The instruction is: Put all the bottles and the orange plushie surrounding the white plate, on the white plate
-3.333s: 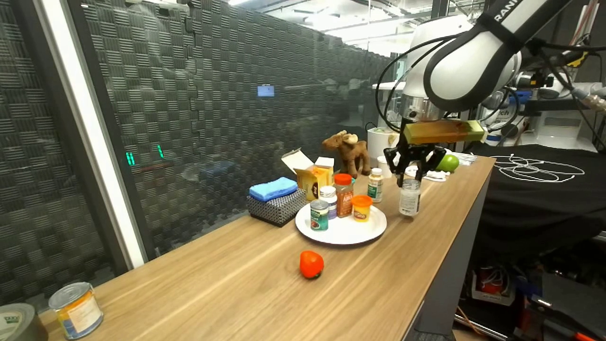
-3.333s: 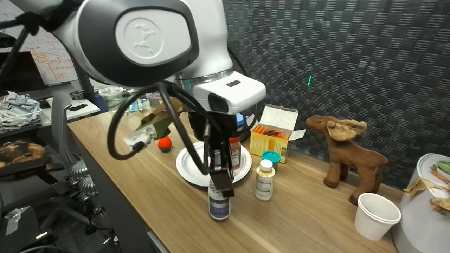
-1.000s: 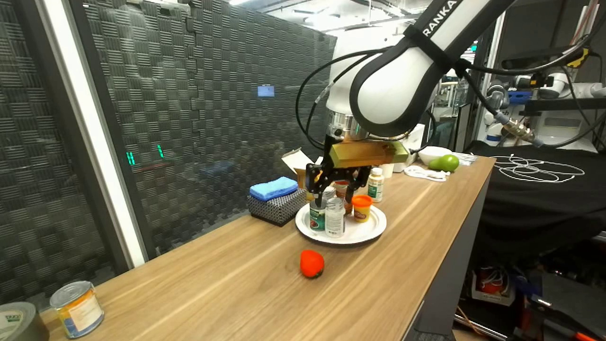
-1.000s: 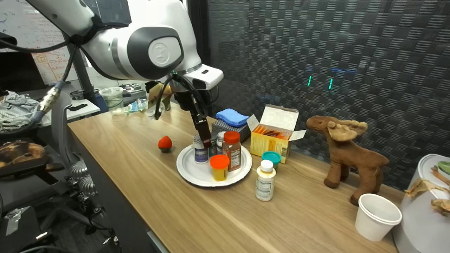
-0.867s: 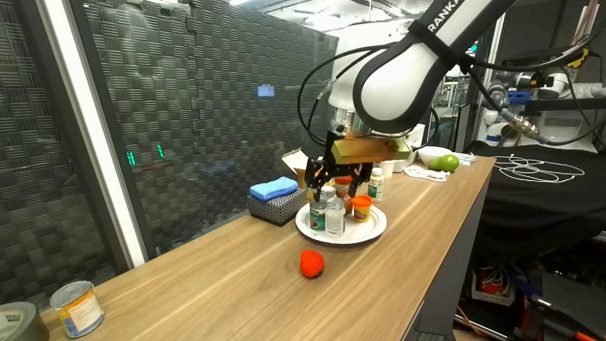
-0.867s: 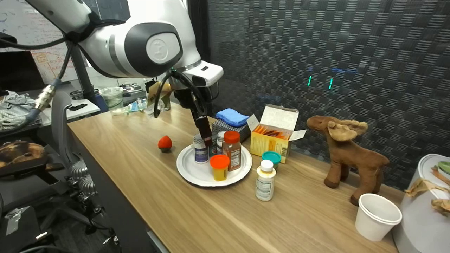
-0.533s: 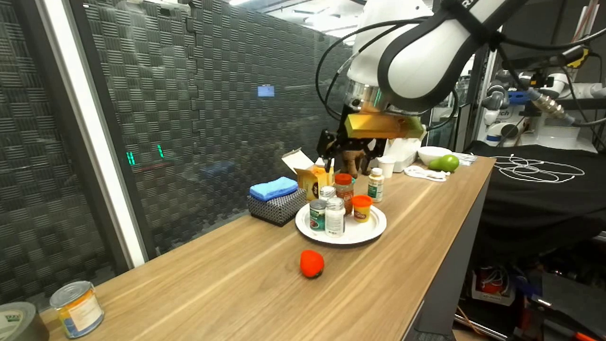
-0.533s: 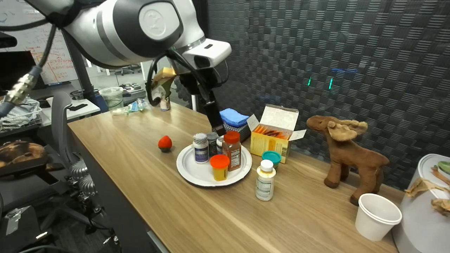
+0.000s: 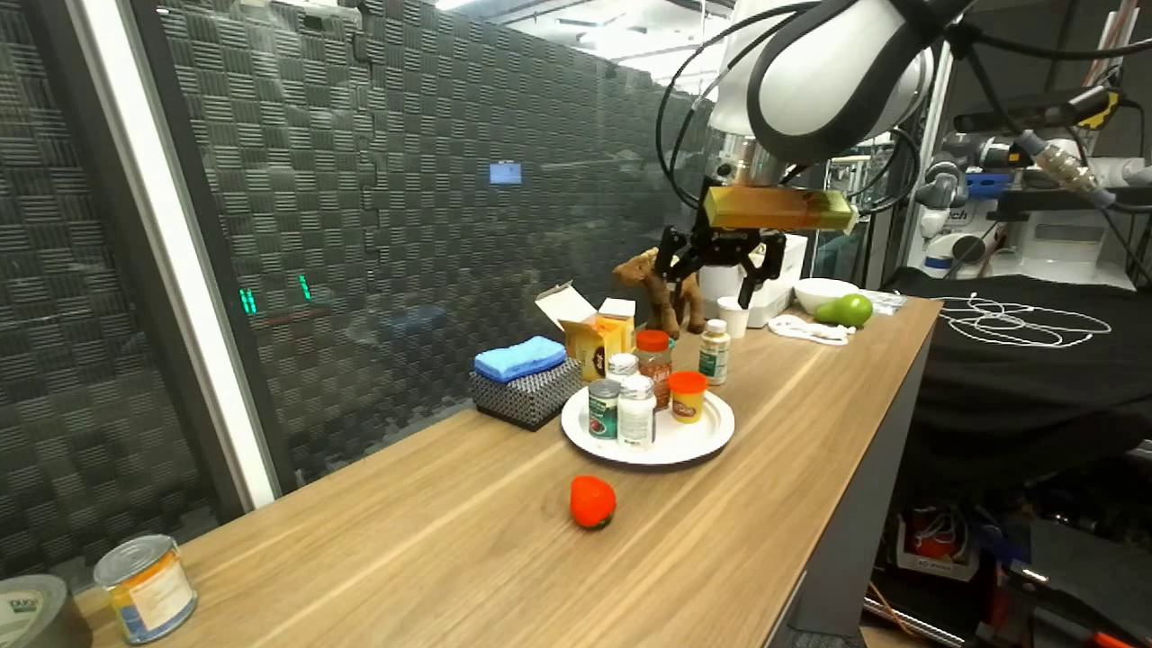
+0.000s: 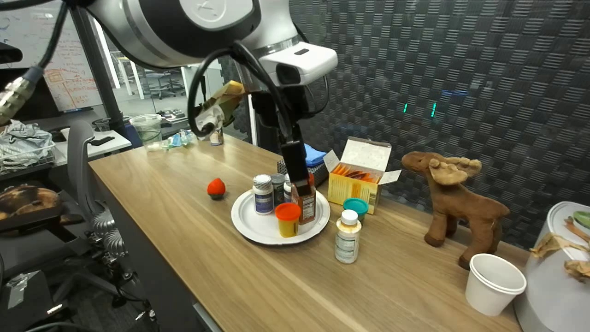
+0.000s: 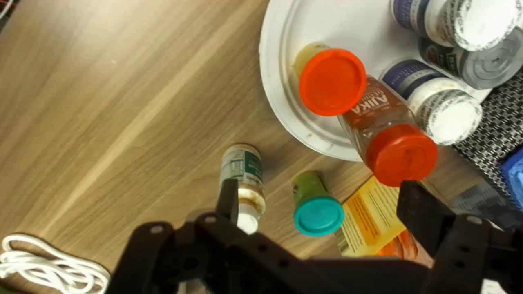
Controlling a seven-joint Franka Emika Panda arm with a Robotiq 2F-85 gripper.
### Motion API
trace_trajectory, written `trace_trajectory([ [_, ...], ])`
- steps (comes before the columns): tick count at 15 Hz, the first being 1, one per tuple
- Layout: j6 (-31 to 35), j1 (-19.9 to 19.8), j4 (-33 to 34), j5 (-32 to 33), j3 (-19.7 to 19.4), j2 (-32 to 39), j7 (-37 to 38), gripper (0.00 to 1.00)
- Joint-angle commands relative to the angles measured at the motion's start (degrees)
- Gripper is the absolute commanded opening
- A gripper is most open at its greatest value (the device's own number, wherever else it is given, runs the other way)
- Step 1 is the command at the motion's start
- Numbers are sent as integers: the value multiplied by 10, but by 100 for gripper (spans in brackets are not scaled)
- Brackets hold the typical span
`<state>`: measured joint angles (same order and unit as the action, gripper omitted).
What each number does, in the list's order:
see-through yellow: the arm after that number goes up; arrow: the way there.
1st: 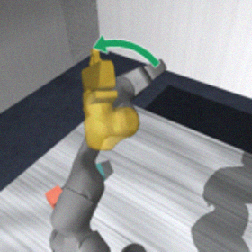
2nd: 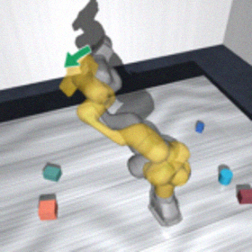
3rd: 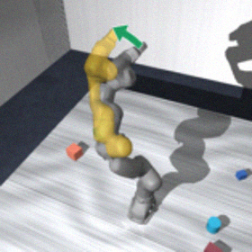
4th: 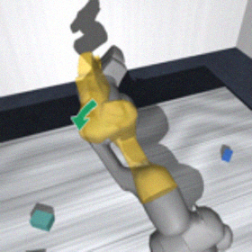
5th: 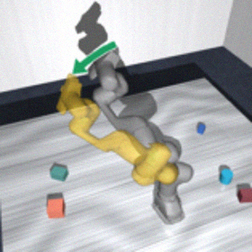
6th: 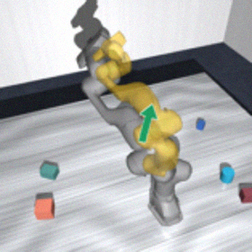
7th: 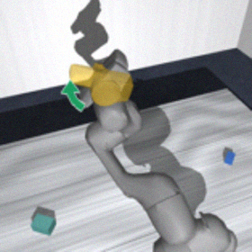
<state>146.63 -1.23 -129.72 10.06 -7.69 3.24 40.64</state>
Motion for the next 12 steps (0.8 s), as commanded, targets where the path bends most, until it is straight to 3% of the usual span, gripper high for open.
trace_trajectory([
  [1, -44, -15, 38, -21, 3, 30, -19, 100],
  [12, -84, -32, 178, -42, -20, 149, -17, 100],
])
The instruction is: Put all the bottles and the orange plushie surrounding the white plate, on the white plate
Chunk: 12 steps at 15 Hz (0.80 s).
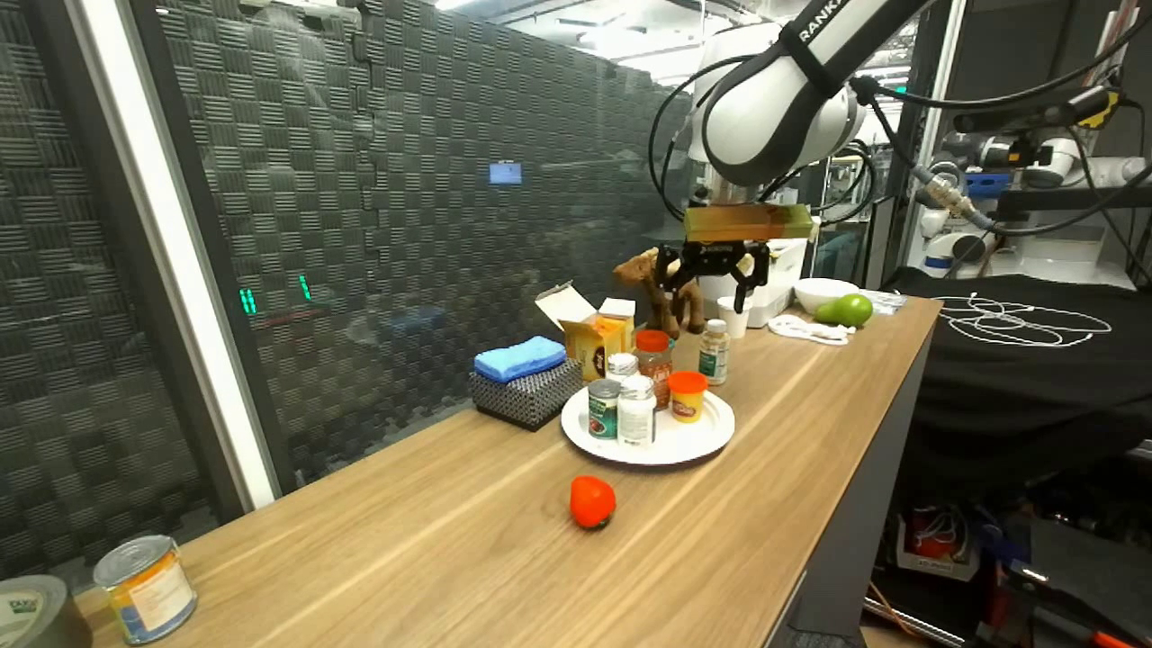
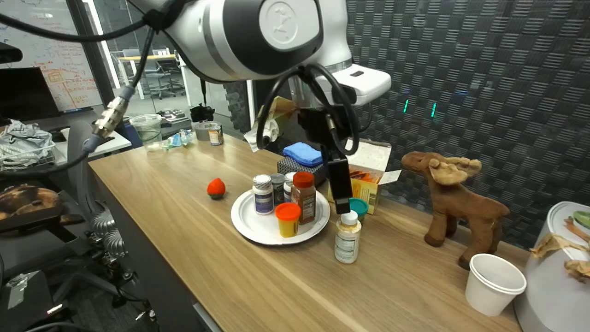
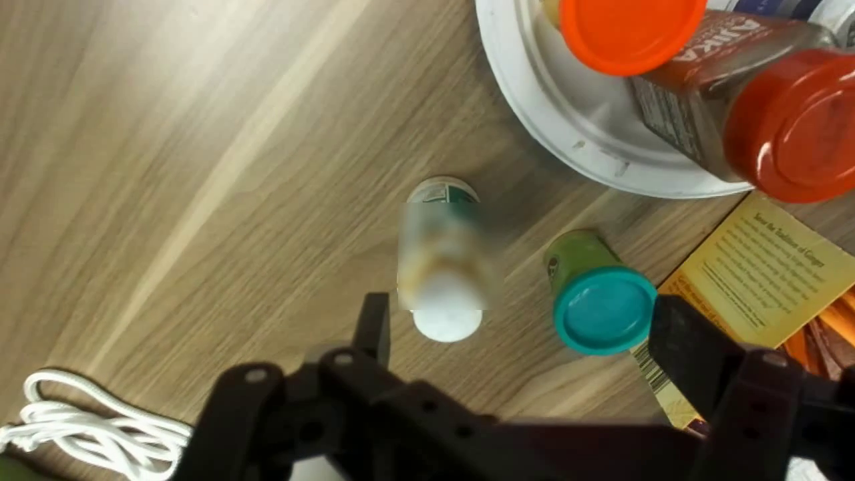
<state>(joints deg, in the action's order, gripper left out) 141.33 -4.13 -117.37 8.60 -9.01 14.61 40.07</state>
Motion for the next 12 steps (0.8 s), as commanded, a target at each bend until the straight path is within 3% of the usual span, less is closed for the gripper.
trace_trajectory([
  [1, -43, -5, 65, -36, -8, 44, -13, 100],
  [6, -76, -16, 86, -80, -11, 64, -18, 100],
  [7, -79, -18, 87, -87, -12, 63, -18, 83],
  [12, -76, -20, 80, -97, -18, 54, -11, 42],
])
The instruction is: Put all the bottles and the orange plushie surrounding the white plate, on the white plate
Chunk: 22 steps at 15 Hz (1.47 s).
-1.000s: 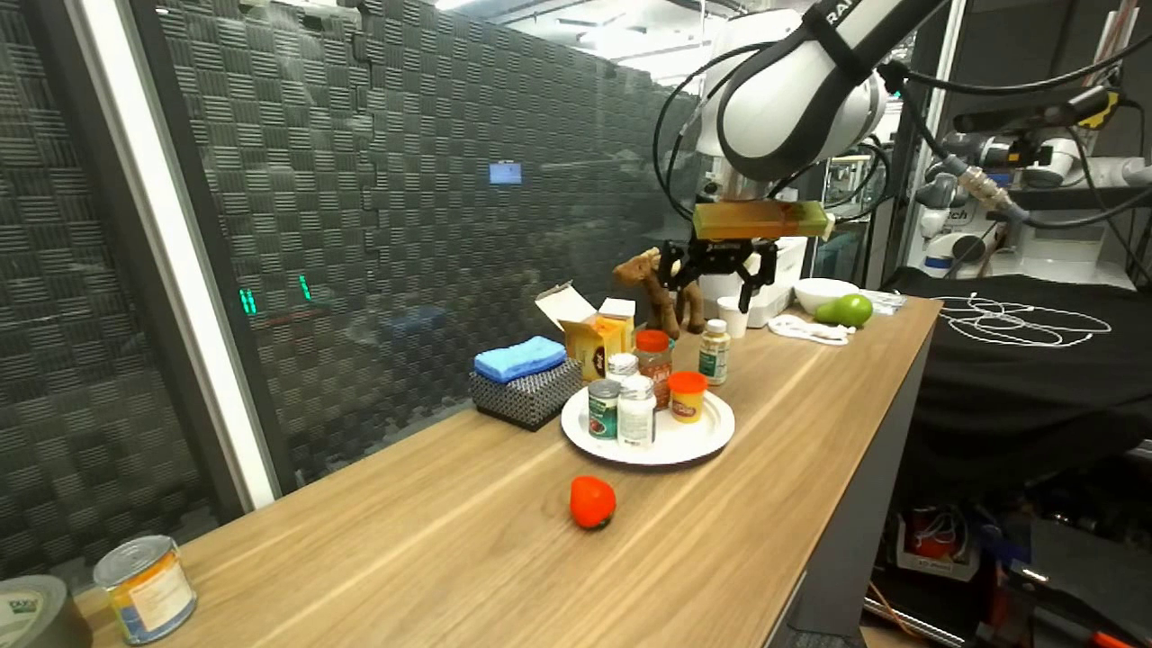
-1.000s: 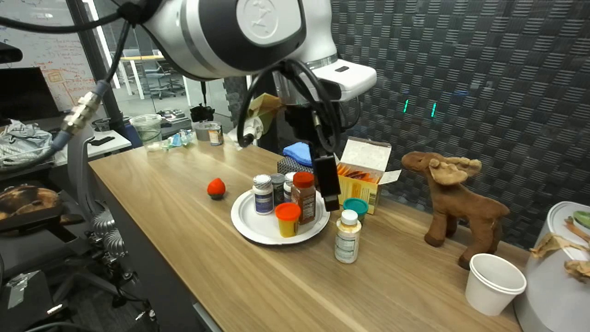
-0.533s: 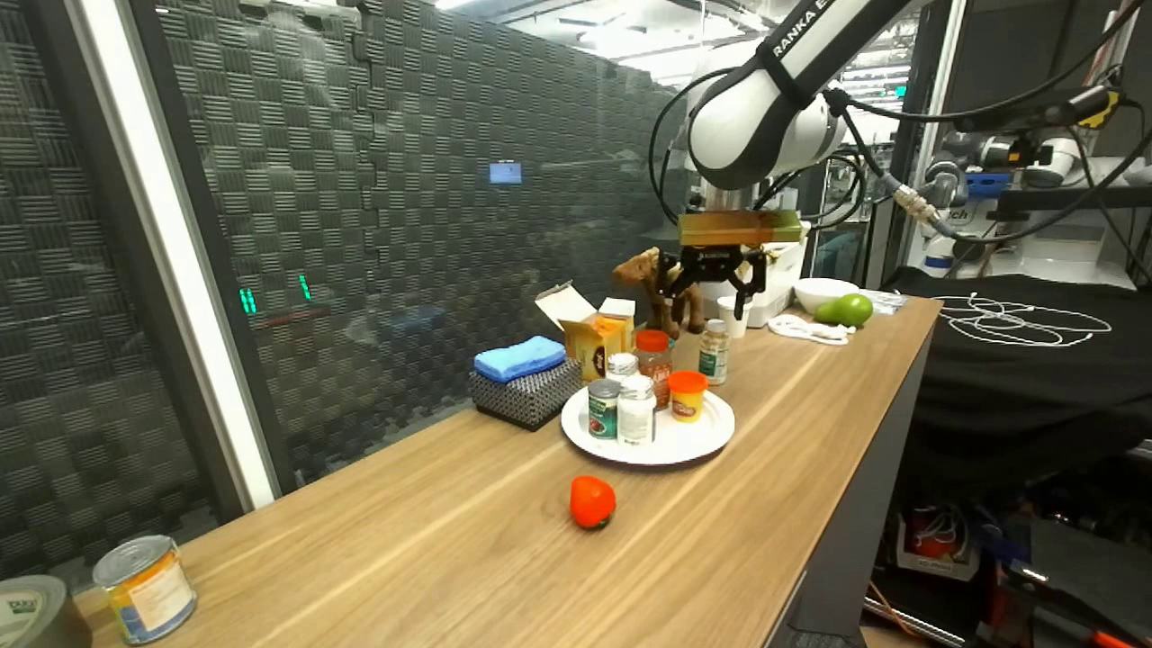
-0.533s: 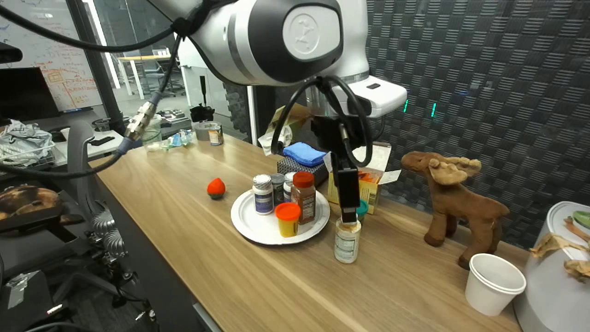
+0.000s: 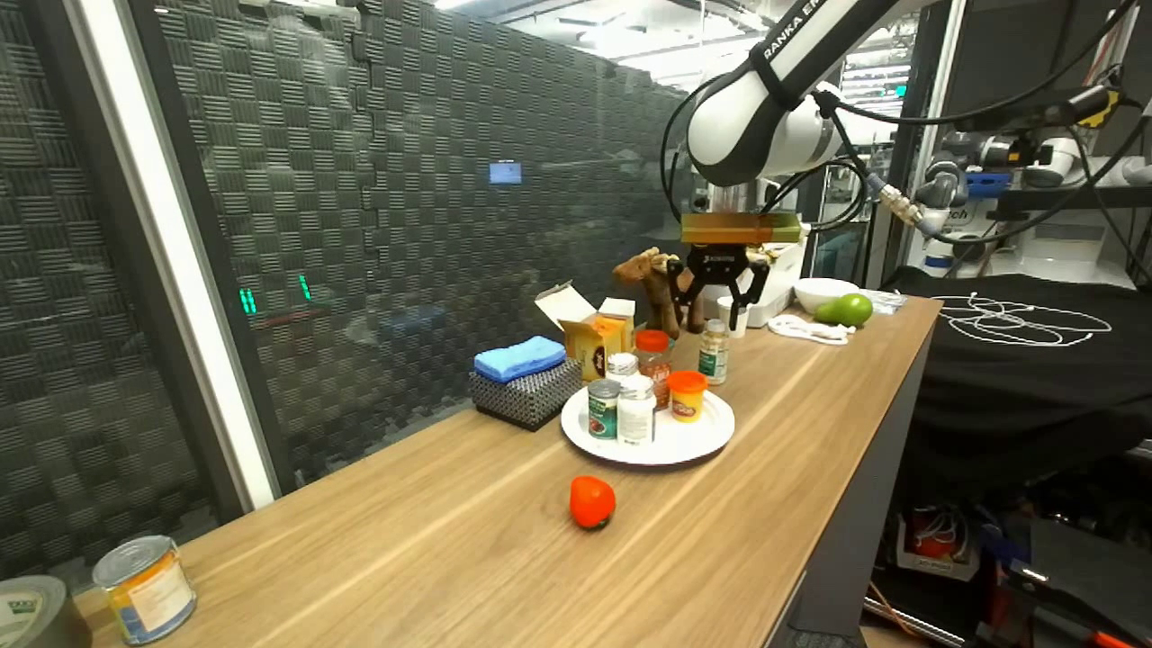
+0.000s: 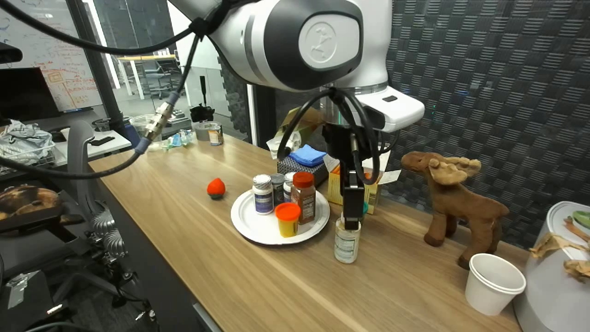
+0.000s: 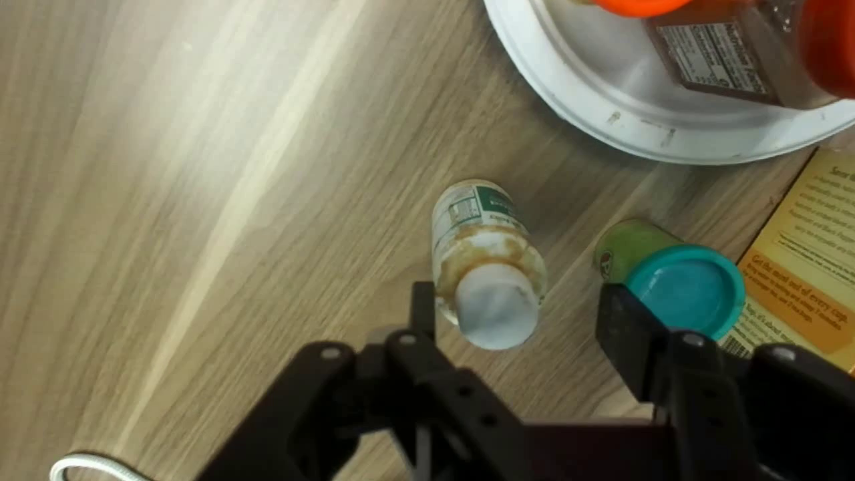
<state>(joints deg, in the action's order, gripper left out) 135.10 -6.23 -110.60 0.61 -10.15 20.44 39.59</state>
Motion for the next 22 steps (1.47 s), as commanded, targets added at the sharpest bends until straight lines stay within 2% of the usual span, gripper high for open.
trace_trajectory([
  [1, -14, 2, 12, -15, -8, -5, -5, 33],
  [3, -14, 3, 10, -13, -10, -7, -2, 20],
  [5, -15, 5, 7, -9, -12, -9, 2, 14],
  [6, -17, 9, 5, -1, -15, -14, 9, 18],
  [9, -30, 30, -13, 27, -20, -45, 46, 17],
  [12, -47, 63, -44, 86, -18, -96, 111, 17],
  [17, -88, 98, -96, 179, 21, -174, 223, 17],
  [19, -91, 105, -113, 187, 48, -191, 250, 17],
  [22, -90, 103, -132, 170, 80, -205, 247, 17],
])
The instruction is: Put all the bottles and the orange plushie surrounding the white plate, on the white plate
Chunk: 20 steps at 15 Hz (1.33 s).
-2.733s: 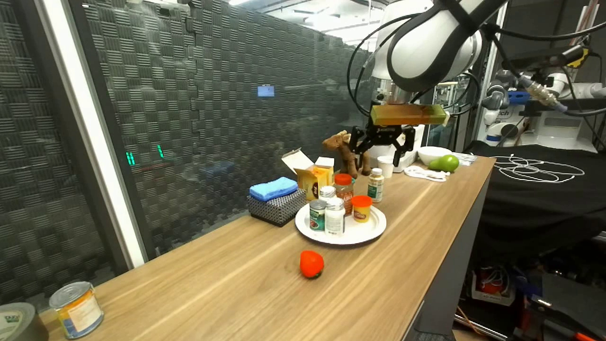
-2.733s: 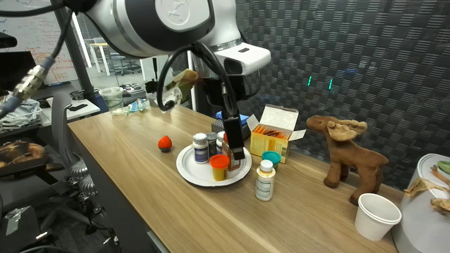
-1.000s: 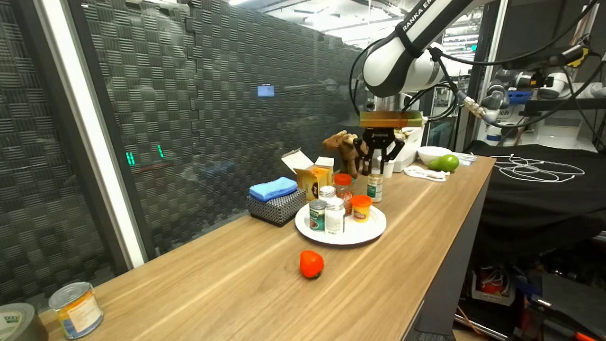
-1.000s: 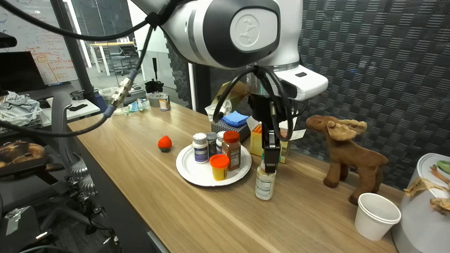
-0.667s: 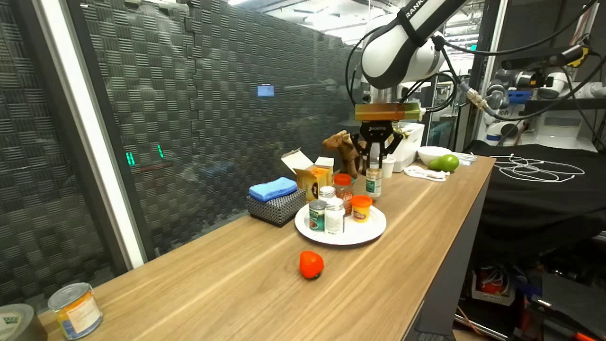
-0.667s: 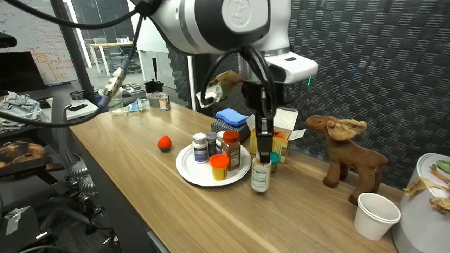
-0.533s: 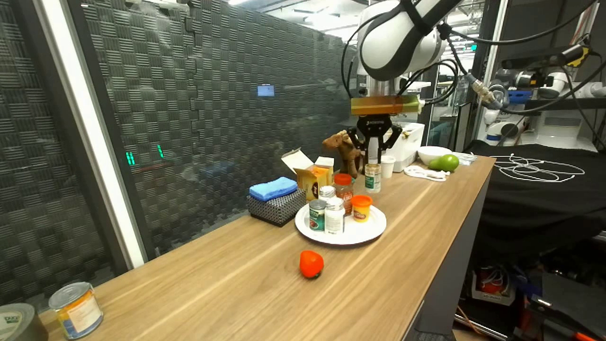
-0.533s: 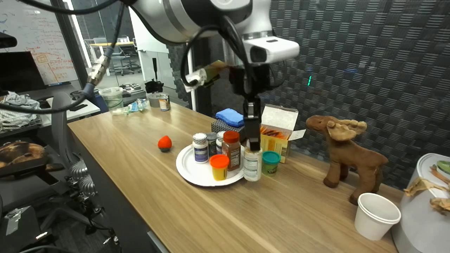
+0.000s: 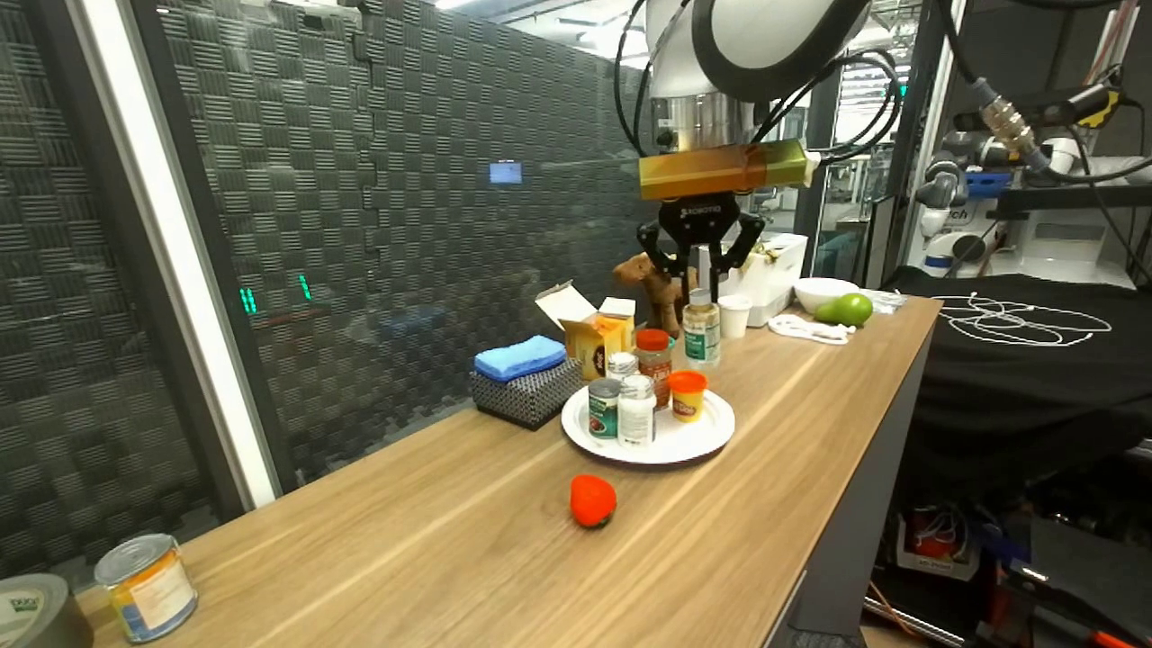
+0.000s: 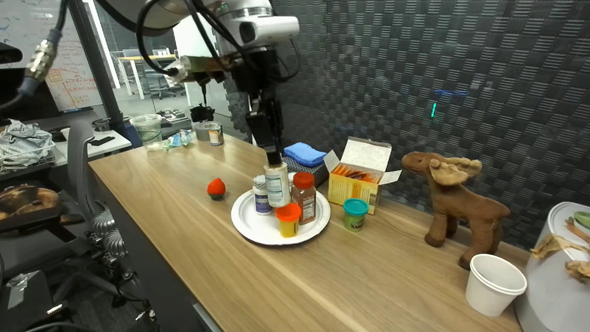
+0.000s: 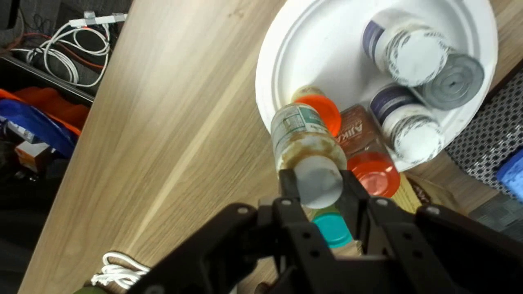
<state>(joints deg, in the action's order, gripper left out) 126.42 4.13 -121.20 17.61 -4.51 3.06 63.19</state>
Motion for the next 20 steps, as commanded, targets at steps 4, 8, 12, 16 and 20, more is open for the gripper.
trace_trajectory([
  [4, 20, -5, -39, -7, 45, -26, -3, 17],
  [8, 50, -9, -58, -32, 46, -19, -40, 16],
  [12, 76, -15, -67, -79, 43, -2, -98, 16],
  [16, 102, -24, -61, -80, 34, 17, -123, 16],
  [20, 121, -37, -52, -114, 29, 33, -171, 16],
])
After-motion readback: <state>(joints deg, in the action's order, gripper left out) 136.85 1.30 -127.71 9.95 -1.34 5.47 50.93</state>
